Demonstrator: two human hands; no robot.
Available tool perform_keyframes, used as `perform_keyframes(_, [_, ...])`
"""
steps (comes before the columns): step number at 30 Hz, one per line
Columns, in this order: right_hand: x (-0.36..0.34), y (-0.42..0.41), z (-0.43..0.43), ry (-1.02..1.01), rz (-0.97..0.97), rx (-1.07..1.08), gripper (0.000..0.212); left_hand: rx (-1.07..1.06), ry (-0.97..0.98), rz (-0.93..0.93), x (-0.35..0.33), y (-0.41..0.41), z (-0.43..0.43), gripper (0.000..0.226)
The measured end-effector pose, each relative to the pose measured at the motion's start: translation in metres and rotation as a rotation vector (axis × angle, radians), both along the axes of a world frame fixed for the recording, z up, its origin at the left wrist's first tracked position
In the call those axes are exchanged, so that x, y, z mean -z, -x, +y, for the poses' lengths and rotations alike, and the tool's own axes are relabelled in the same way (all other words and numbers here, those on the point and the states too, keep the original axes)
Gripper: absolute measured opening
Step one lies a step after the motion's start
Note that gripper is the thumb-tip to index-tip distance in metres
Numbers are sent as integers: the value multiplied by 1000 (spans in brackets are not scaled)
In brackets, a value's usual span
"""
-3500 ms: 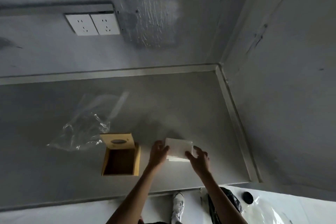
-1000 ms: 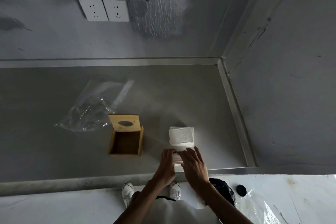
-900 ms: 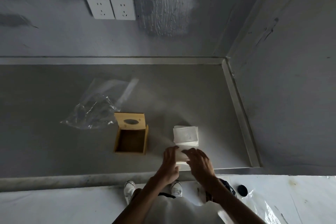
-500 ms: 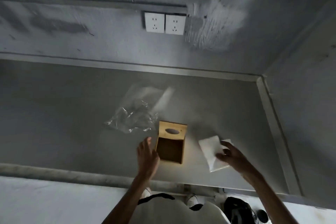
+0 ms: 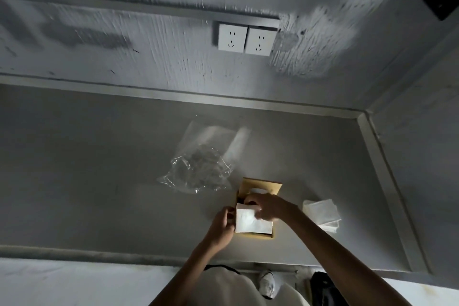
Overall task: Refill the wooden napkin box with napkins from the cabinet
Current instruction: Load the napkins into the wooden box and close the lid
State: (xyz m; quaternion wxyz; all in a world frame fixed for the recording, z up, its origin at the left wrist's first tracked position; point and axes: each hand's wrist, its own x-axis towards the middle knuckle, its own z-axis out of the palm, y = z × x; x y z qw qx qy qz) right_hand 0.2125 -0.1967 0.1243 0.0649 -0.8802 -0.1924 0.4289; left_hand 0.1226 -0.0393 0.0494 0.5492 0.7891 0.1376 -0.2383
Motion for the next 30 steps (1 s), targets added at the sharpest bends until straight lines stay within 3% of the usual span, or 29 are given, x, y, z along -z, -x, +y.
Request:
perform_keyframes(11, [8,1,28,237,163,-15,55,30,-47,-17,11,-4,2,38])
perform_keyframes(23, [14,6,39,291,22,-117,55,-8,-14,40,13,-5,2,41])
perform_keyframes(30, [14,10,36,275,47,-69,57,-106,39,57,5,-3,-2,37])
